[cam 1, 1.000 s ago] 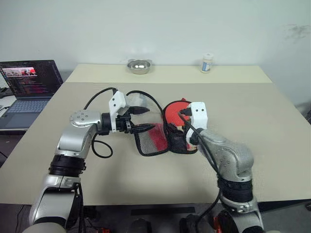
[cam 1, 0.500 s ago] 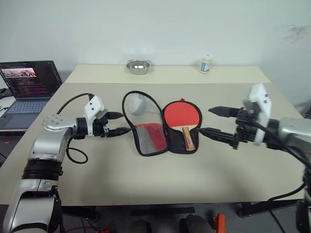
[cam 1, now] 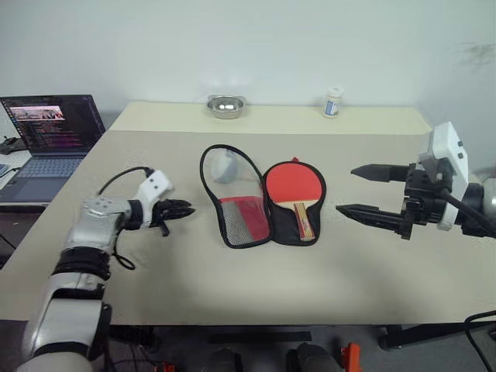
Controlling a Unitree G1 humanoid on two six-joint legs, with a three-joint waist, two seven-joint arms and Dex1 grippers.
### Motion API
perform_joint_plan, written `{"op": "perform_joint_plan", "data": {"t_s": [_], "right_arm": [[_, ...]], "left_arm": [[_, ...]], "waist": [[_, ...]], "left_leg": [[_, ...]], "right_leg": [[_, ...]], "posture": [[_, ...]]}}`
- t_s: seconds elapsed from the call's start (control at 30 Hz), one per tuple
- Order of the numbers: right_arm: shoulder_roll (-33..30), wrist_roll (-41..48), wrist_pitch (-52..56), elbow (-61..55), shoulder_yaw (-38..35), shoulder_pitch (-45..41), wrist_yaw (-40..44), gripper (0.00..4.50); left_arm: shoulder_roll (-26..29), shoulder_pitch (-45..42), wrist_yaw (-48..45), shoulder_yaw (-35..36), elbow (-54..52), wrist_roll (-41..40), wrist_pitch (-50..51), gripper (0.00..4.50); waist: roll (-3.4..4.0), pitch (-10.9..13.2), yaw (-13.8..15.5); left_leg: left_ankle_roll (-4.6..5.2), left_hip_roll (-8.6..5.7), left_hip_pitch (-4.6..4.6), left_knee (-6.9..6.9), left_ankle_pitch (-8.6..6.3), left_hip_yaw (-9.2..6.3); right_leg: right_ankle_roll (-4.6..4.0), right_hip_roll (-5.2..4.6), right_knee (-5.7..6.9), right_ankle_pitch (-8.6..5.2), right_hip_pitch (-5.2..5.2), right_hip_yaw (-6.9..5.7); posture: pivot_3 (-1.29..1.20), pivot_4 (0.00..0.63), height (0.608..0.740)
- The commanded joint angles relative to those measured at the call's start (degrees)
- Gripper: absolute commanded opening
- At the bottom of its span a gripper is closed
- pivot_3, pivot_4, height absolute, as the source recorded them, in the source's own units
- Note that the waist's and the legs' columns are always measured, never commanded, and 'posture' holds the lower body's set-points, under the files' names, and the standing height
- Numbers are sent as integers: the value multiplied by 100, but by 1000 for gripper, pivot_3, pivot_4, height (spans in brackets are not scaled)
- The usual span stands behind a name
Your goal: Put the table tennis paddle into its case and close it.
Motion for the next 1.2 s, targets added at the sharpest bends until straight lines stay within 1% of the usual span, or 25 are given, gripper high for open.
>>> {"op": "perform_joint_plan", "data": {"t_s": [0.03,0.17,0.33,0.47,0.57,0.7,0.87,0.97,1.03,1.2], "right_arm": [[-198,57,-160,-136,-104,68,-25,4500],[-492,151,-108,-128,-360,291,42,4500],[-751,365,3,-70,-818,609,5,4500],[-830,304,-106,-83,-888,821,-62,4500],[-830,244,-151,-93,-811,879,-174,4500],[-776,-38,-270,-9,-619,1025,-381,4500],[-302,-597,-500,508,-80,871,-998,4500],[318,-976,-535,963,590,492,-1474,4500],[789,-1239,-566,1369,977,201,-1731,4500],[1590,-1869,-768,2401,1580,-307,-2024,4500]], "left_arm": [[-503,-337,84,-36,81,-51,-91,317],[-1133,-624,-108,18,-304,-395,269,317],[-1964,-1396,-146,158,-597,-917,835,317],[-2525,-1823,-65,91,-333,-952,738,317],[-2636,-1907,-60,4,-34,-771,419,317],[-2477,-1781,-198,24,-26,-753,258,317],[-2082,-1448,-389,65,-436,-832,323,317],[-1588,-971,-799,87,-1204,-995,536,317],[-1224,-628,-1083,153,-1817,-1202,799,317],[-509,-59,-1342,299,-2770,-1533,1349,317]], "waist": [[-2,1,24],[-7,3,63],[-11,5,110],[-10,4,106],[-10,4,61],[-10,4,15],[-10,4,-39],[-10,4,-78],[-10,4,-84],[-6,6,-49]], "left_leg": [[0,-3,-1,1,0,0],[4,-6,-7,3,-2,1],[4,-9,-9,7,-2,-3],[4,-13,-4,8,-3,-4],[5,-14,8,3,-3,-1],[4,-9,13,1,-2,-8],[4,-8,14,3,-2,-5],[3,-7,14,1,-1,0],[2,0,15,3,-1,0],[0,8,12,1,1,0]], "right_leg": [[0,0,0,0,0,0],[-9,2,-5,6,-1,1],[-4,7,-2,4,-1,-1],[10,7,-6,-4,8,1],[10,11,-4,-5,10,12],[11,17,1,-5,9,10],[13,16,3,-6,11,11],[12,13,2,-6,10,15],[-5,13,4,4,8,18],[-12,15,6,6,4,9]], "posture": [[0,150,740],[0,150,740],[0,150,740],[0,150,740],[0,150,740],[0,150,740],[0,150,740],[0,150,740],[0,150,740],[0,150,740]]}}
